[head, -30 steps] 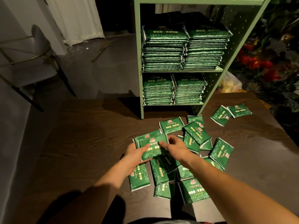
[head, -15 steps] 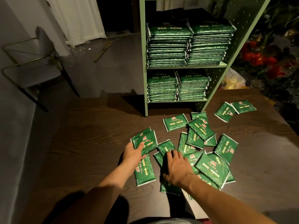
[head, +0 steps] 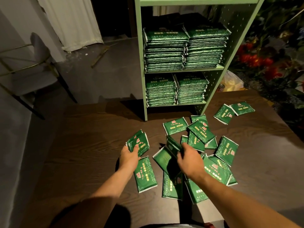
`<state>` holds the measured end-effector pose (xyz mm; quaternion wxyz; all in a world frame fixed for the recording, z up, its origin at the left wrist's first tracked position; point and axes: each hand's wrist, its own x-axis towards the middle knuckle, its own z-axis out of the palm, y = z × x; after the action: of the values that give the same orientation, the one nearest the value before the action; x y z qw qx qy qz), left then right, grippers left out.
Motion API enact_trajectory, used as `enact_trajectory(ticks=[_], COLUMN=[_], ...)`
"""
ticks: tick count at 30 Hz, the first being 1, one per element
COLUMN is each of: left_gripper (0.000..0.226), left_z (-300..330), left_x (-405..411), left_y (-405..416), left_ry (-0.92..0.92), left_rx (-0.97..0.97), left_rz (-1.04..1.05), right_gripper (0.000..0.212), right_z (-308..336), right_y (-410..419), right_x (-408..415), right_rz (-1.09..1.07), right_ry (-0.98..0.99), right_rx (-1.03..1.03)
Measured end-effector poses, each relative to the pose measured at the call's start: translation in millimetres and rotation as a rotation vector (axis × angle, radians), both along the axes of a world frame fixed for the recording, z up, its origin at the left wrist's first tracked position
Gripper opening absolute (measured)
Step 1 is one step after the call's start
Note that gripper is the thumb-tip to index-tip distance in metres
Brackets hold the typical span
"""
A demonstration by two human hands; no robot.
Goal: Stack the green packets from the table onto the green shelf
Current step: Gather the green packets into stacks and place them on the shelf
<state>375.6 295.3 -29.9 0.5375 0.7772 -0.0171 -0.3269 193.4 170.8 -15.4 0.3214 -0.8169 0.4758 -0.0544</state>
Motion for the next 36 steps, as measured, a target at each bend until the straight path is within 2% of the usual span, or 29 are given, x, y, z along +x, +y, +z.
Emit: enact_trajectory(ticks=[4, 6, 8, 11, 13, 15, 17, 19, 23, 26, 29, 30, 32, 33, 34, 36], left_gripper=[0.013, 0.011, 0.014, 0.036, 0.053, 0.066, 0.044, 0.032, 0.042, 0.058, 0.054, 0.067, 0.127, 0.147, 0.152, 0.136], left_z=[6.0, 6.5, 11.2, 15.7, 19.7, 20.3, 32.3, 38.2, 50.6, 49.7, 47.4, 42.2, 32.4, 24.9, 19.6, 16.0], left_x=[-0.5, -3.1, -7.0, -9.6, -9.6, -10.0, -17.5, -26.0, -35.7, -35.1, -31.8, -29.2, -26.5, -24.7, -24.3, -23.3], left_y=[-3.6, -6.7, -9.2, -17.3, -21.8, -26.3, -28.3, -30.7, -39.3, -43.4, -45.8, -46.5, -47.6, -47.5, -48.1, -47.2], left_ry=[0.042, 0.036, 0.021, 0.077, 0.155, 0.312, 0.47, 0.602, 0.689, 0.721, 0.693, 0.67, 0.598, 0.568, 0.547, 0.518], left_rx=[0.009, 0.048, 0.086, 0.097, 0.087, 0.02, -0.083, -0.18, -0.289, -0.317, -0.317, -0.303, -0.253, -0.238, -0.24, -0.237], left_rz=[0.006, -0.02, -0.036, -0.022, -0.037, -0.089, -0.154, -0.178, -0.193, -0.16, -0.184, -0.184, -0.194, -0.2, -0.205, -0.203], right_gripper=[0.012, 0.014, 0.013, 0.021, 0.028, 0.019, 0.017, 0.029, 0.04, 0.038, 0.027, 0.026, 0.031, 0.038, 0.047, 0.065], right_z=[22.2, 29.9, 36.9, 52.8, 56.5, 57.5, 56.5, 55.3, 46.0, 41.4, 39.4, 39.4, 43.3, 44.4, 43.5, 44.8], right_y=[-25.5, -35.4, -41.6, -46.2, -49.4, -51.0, -48.6, -43.3, -36.1, -36.1, -34.3, -33.7, -33.4, -35.0, -38.7, -45.9], right_x=[3.0, 2.1, 2.1, 4.1, 6.8, 8.8, 11.0, 11.5, 3.1, -8.4, -11.8, -10.8, -7.1, -5.5, -4.9, -7.2], right_rz=[-0.271, -0.301, -0.266, -0.214, -0.179, -0.134, -0.097, -0.06, 0.161, 0.313, 0.406, 0.397, 0.288, 0.198, 0.1, -0.046], right_ry=[-0.367, -0.426, -0.429, -0.427, -0.457, -0.466, -0.467, -0.464, -0.409, -0.3, -0.253, -0.261, -0.317, -0.355, -0.391, -0.385], right_rx=[0.515, 0.581, 0.536, 0.431, 0.383, 0.317, 0.252, 0.175, -0.069, -0.061, -0.038, -0.016, 0.0, 0.008, 0.053, 0.304])
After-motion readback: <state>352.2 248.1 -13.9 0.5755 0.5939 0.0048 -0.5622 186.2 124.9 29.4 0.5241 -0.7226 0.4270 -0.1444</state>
